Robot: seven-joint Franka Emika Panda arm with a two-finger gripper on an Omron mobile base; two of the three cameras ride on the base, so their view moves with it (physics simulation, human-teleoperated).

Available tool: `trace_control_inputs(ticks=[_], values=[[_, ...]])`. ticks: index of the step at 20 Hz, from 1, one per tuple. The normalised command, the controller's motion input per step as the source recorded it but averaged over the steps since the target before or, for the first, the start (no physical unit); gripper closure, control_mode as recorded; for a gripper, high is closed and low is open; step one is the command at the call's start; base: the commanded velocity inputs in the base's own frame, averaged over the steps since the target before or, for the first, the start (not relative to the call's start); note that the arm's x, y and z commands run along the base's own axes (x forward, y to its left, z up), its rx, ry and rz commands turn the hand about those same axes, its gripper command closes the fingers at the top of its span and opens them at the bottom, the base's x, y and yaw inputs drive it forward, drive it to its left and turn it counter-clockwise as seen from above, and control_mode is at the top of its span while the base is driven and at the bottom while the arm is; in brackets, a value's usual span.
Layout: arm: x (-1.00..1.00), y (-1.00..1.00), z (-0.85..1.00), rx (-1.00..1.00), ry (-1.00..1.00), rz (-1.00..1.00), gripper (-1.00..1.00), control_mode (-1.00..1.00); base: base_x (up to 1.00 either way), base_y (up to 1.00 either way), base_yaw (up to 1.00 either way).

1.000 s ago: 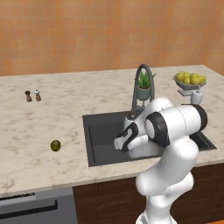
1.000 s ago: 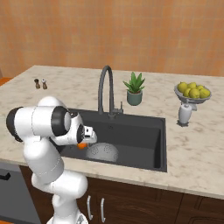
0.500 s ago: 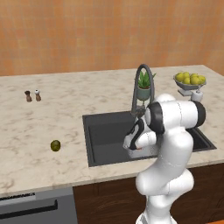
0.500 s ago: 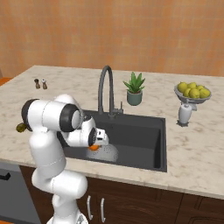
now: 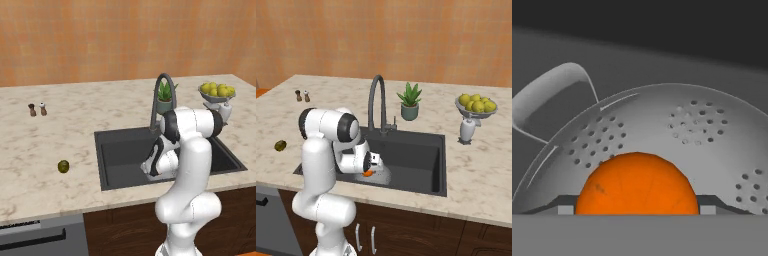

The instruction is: Put the colander in the sink, put the kiwi, orange in the colander, and turn on the sink faucet and pour water over the colander.

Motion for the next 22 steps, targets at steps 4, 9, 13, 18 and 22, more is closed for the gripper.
trace_control_inputs(ticks=[4,9,13,18,22], values=[[0.11,-0.09,-0.38,0.0,0.0,0.0,1.0,-1.0,0.0,0.0,0.0],[0.01,-0.01,-0.12,0.0,0.0,0.0,-1.0,-1.0,0.0,0.0,0.0],[0.0,-0.04,0.01,0.0,-0.01,0.0,-1.0,-1.0,0.0,0.0,0.0],[-0.1,0.0,0.32,0.0,-0.08,0.0,-1.0,-1.0,0.0,0.0,0.0],[-0.23,0.03,0.64,0.0,-0.14,0.0,-1.0,-1.0,0.0,0.0,0.0]])
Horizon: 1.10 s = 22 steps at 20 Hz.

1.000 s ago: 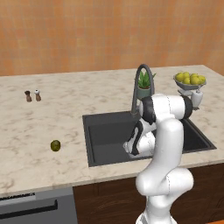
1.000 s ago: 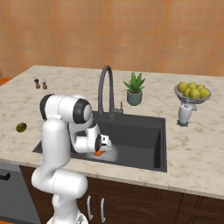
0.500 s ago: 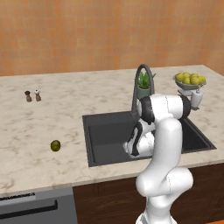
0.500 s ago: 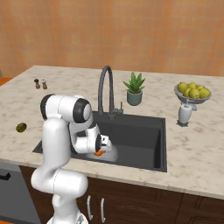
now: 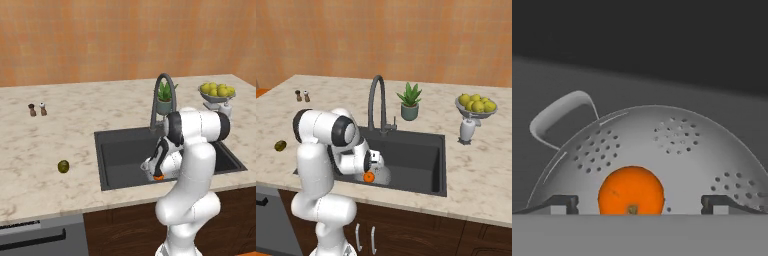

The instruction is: Put the colander in the sink, put the kiwi, orange in the colander, and turn on the sink faucet and pour water over the colander.

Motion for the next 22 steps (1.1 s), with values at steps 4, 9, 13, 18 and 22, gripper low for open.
trace_control_inputs(ticks=[4,9,13,18,22], values=[[-0.23,0.42,0.77,0.0,-0.14,0.0,-1.0,-1.0,0.0,0.0,0.0],[-0.02,0.79,0.76,0.0,-0.13,0.01,-1.0,-1.0,0.0,0.0,0.0],[-0.05,0.71,0.86,0.01,-0.12,0.03,-1.0,-1.0,0.0,0.0,0.0],[-0.22,0.67,0.94,0.06,-0.06,0.07,-1.0,-1.0,0.0,0.0,0.0],[-0.2,0.74,0.94,0.14,0.0,0.09,-1.0,-1.0,0.0,0.0,0.0]])
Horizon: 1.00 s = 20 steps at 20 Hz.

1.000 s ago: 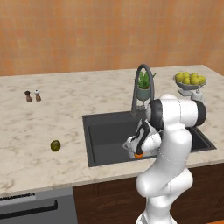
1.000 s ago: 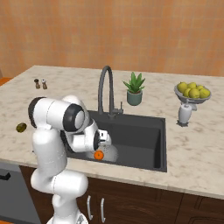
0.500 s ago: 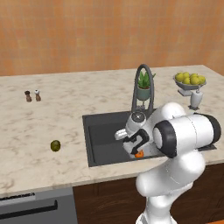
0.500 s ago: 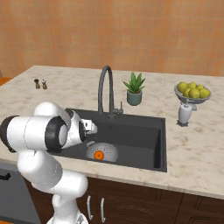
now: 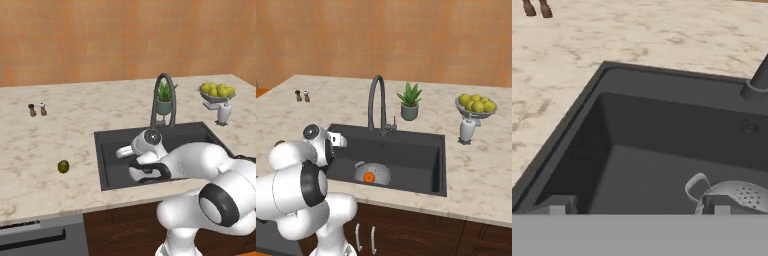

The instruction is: Put the colander in the sink, put the kiwi, orange in the colander, and turn on the sink faucet and pour water over the colander.

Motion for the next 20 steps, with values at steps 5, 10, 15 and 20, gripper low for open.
trace_control_inputs(ticks=[5,10,15,20], values=[[0.0,0.73,1.0,0.2,0.0,0.07,-1.0,-1.0,0.0,0.0,0.0],[-0.03,0.7,0.77,0.11,0.01,0.03,-1.0,-1.0,0.0,0.0,0.0],[-0.23,0.71,0.06,0.0,0.07,0.0,-1.0,-1.0,0.0,0.0,0.0],[-0.22,0.64,-0.01,0.0,0.1,0.0,-1.0,-1.0,0.0,0.0,0.0]])
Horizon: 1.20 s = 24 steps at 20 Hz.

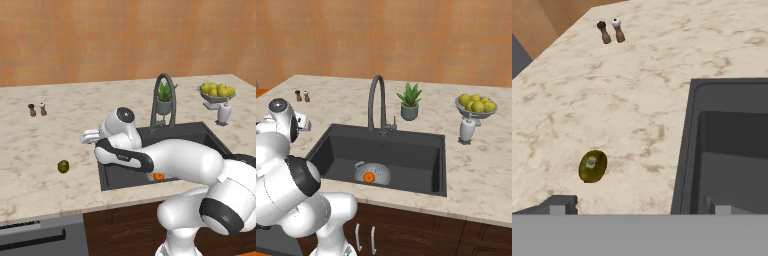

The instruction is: Put the colander in the sink, put the kiwi, orange in the colander, and turn on the sink faucet and pour water over the colander.

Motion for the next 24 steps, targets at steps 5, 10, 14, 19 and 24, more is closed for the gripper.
trace_control_inputs(ticks=[5,10,14,19,24], values=[[-0.07,0.64,-0.22,0.0,0.11,0.0,-1.0,-1.0,0.0,0.0,0.0],[0.0,0.56,-0.43,0.0,0.13,0.0,-1.0,-1.0,0.0,0.0,0.0],[0.0,0.49,-0.47,0.0,0.14,0.0,-1.0,-1.0,0.0,0.0,0.0],[0.01,0.33,-0.4,-0.01,0.08,0.0,-1.0,-1.0,0.0,0.0,0.0],[0.24,0.11,-0.36,-0.03,0.06,0.0,-1.0,-1.0,0.0,0.0,0.0]])
